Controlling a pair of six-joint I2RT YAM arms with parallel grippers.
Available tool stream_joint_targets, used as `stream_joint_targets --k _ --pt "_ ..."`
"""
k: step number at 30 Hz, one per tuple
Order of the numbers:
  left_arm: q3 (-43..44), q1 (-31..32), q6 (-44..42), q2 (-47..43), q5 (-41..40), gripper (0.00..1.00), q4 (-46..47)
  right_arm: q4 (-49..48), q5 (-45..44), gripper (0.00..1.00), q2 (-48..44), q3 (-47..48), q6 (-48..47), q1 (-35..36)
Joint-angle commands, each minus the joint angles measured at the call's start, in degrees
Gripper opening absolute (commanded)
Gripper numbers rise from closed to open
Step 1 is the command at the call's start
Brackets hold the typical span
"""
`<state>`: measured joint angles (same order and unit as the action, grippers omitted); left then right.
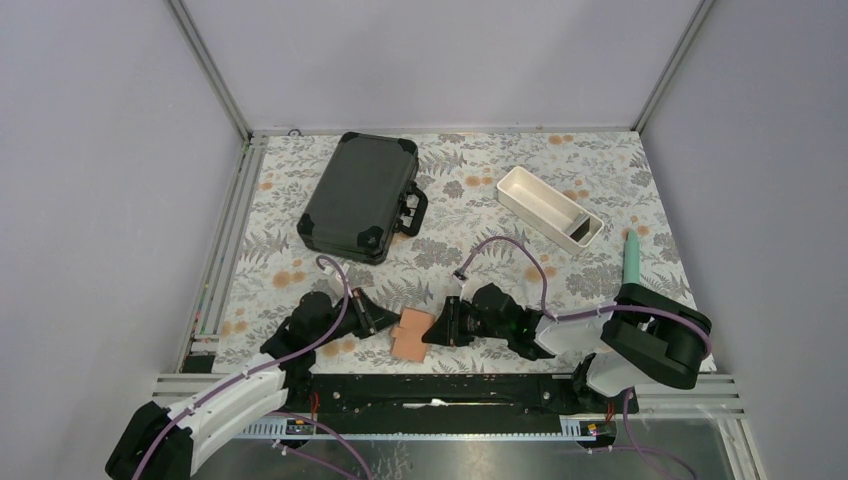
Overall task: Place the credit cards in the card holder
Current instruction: Close the card holder at the center of the board, then pick up the card holder from the center of the board.
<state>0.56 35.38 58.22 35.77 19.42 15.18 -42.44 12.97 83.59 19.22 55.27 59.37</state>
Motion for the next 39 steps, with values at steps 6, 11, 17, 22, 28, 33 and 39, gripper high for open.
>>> stream_joint_targets --k 6,11,17,22,28,33,39 --pt "-1.08 0.57 -1.63 5.04 14.16 0.05 9.21 -5.64 -3.31 0.04 -3.22 1.03 -1.22 0.48" --pt "-1.2 0.57 -1.12 4.69 14.01 0.25 10.28 -3.08 -5.5 0.0 -9.72 -0.59 -1.83 0.53" --pt "-1.5 0.57 1.02 2.33 15.46 0.52 13.83 2.36 -6.58 0.0 -17.25 -1.27 -4.19 0.48" --pt "-1.65 0.57 1.71 -1.38 13.24 0.63 12.17 2.27 -6.47 0.0 -19.7 -2.64 -3.15 0.48" --pt "-3.17 0.48 3.17 -8.23 7.02 0.81 7.38 4.01 -6.32 0.0 -23.9 -3.74 -3.59 0.48" --pt "-2.02 0.48 2.36 -16.03 3.17 0.97 -0.44 7.41 -7.06 0.0 -27.75 -3.43 -4.94 0.48" --pt "0.37 0.48 1.16 -21.11 1.29 0.99 -6.04 8.93 -7.01 0.0 -29.94 -3.35 -5.69 0.48"
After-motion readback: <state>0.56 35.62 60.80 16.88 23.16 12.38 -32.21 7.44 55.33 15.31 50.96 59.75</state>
